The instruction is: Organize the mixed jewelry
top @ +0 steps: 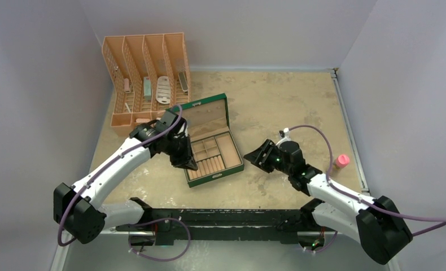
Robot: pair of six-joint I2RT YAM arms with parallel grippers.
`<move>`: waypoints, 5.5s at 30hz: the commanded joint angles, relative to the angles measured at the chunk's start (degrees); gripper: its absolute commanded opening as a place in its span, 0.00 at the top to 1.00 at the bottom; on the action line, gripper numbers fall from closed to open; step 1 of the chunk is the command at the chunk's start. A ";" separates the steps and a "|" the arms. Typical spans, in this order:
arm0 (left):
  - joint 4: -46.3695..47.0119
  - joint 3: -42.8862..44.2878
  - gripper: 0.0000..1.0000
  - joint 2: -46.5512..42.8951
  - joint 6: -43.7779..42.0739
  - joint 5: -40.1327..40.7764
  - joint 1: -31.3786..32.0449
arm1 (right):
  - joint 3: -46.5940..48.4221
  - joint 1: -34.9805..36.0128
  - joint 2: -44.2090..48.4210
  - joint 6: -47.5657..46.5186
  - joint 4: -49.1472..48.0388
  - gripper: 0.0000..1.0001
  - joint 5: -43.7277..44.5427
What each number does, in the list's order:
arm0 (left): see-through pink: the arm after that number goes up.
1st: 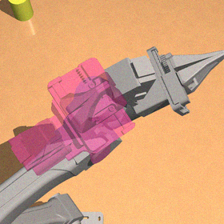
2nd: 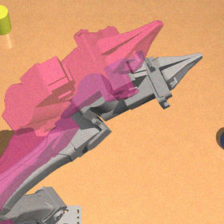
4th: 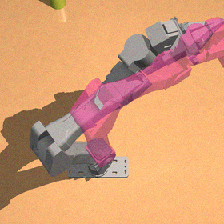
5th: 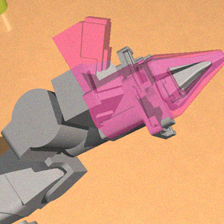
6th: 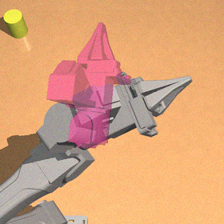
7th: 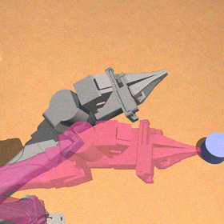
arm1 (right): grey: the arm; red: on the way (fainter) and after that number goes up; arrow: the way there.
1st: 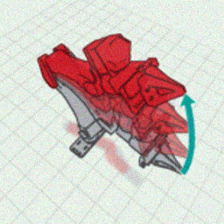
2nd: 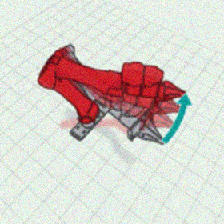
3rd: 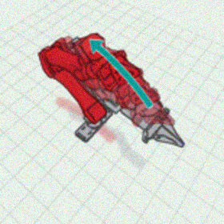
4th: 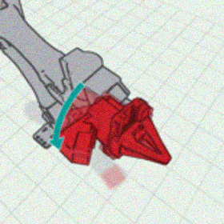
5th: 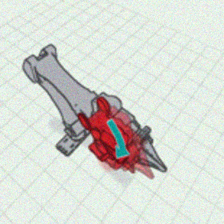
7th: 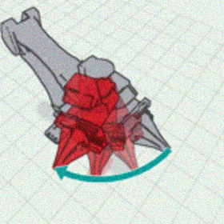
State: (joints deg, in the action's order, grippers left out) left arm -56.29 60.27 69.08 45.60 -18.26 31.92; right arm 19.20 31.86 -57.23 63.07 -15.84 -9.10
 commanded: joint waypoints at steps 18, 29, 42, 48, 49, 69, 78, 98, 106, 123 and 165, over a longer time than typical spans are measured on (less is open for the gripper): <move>8.48 -8.78 1.00 -0.82 5.05 5.63 -0.11 | -7.73 6.26 0.45 -3.44 -18.71 0.46 -2.05; 10.24 -11.68 1.00 -0.64 7.37 10.40 -0.11 | -7.42 7.35 1.07 -3.92 -17.08 0.47 -0.54; 12.36 -12.71 1.00 0.50 7.10 10.19 -0.15 | -6.82 7.34 1.17 -4.43 -15.75 0.47 0.40; 13.31 -12.84 1.00 1.39 6.44 8.72 -0.11 | -6.59 7.39 1.25 -4.66 -15.08 0.47 0.82; 13.25 -12.88 1.00 1.47 6.47 8.93 -0.12 | -6.55 7.37 1.37 -4.71 -14.88 0.47 0.90; 13.71 -15.21 1.00 2.63 5.68 13.80 -0.11 | -6.72 7.34 0.52 -4.72 -14.83 0.47 1.37; 14.41 -16.69 1.00 3.55 5.43 15.89 -0.12 | -6.63 7.35 -0.44 -4.64 -15.12 0.47 1.46; 9.67 -11.65 0.66 -7.47 5.23 16.03 -0.11 | -2.17 7.36 0.79 -6.43 -5.16 0.46 4.37; 24.55 -20.28 0.52 -25.63 -0.14 9.28 -0.16 | 9.03 7.26 1.81 -9.08 17.66 0.46 26.25; 32.06 -25.00 0.40 -31.63 -4.27 2.85 -0.11 | 25.06 4.28 -19.61 1.38 40.94 0.60 51.63; 31.46 -26.42 0.44 -31.39 -3.24 4.64 -0.15 | 25.00 -0.77 -30.63 -8.64 26.60 0.90 44.50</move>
State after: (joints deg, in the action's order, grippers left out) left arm -27.03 33.85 37.74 42.41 -14.48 31.94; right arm 43.53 31.38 -88.99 54.19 11.20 33.52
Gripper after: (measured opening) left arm 0.564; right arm 0.120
